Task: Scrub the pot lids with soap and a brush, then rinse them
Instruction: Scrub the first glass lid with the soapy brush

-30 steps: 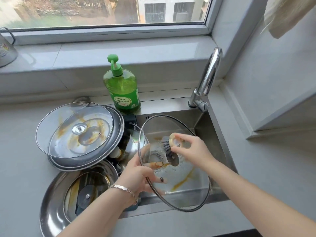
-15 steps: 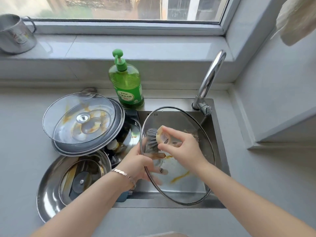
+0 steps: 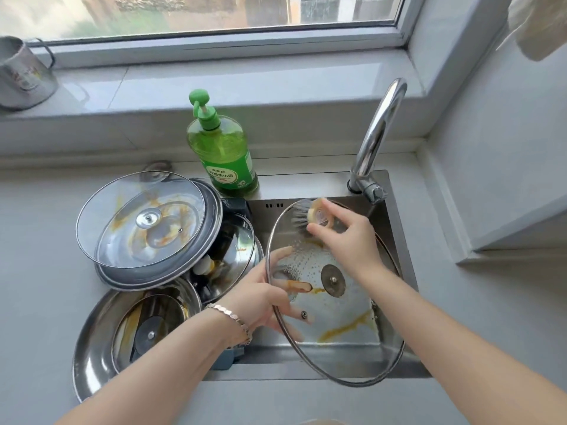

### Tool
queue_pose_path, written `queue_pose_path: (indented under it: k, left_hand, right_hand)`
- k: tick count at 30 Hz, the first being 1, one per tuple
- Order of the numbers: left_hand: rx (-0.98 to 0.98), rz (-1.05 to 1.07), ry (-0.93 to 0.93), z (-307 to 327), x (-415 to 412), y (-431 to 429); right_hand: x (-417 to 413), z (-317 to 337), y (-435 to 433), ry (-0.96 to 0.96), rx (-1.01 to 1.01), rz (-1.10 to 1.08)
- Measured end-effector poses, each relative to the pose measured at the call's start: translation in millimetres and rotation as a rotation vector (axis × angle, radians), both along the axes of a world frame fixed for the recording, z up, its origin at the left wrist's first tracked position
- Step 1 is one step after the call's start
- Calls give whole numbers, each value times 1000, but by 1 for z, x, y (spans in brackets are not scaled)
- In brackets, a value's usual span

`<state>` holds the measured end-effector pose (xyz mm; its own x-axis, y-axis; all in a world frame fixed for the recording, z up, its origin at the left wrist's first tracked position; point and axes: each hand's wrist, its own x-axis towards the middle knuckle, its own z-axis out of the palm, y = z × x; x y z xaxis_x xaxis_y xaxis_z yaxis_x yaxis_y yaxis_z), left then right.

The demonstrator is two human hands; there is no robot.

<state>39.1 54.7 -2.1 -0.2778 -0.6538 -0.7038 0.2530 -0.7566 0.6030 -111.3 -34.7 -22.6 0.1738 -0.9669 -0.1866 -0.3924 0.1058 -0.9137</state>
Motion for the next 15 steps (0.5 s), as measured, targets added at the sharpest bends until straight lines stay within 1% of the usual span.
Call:
queue_pose_path:
  k: [2, 3, 6, 7, 11, 12, 15]
  left_hand:
    - [2, 19, 2, 0, 5, 0]
    - [2, 21, 1, 0, 8, 0]
    - [-5, -8, -31, 1, 14, 2]
    - [-11, -14, -39, 1, 13, 2]
    - [-31, 25, -39, 1, 16, 2]
    - [-38, 32, -36, 1, 18, 3]
    - [-51, 15, -45, 0, 18, 3]
  right_hand:
    - [14, 5, 18, -44, -8, 146]
    - [15, 3, 17, -46, -16, 157]
    - [5, -2, -9, 21, 6, -21]
    - [5, -1, -8, 28, 14, -22]
    - [20, 4, 35, -66, 12, 225]
    - [18, 2, 32, -70, 16, 217]
    - [9, -2, 7, -13, 50, 3]
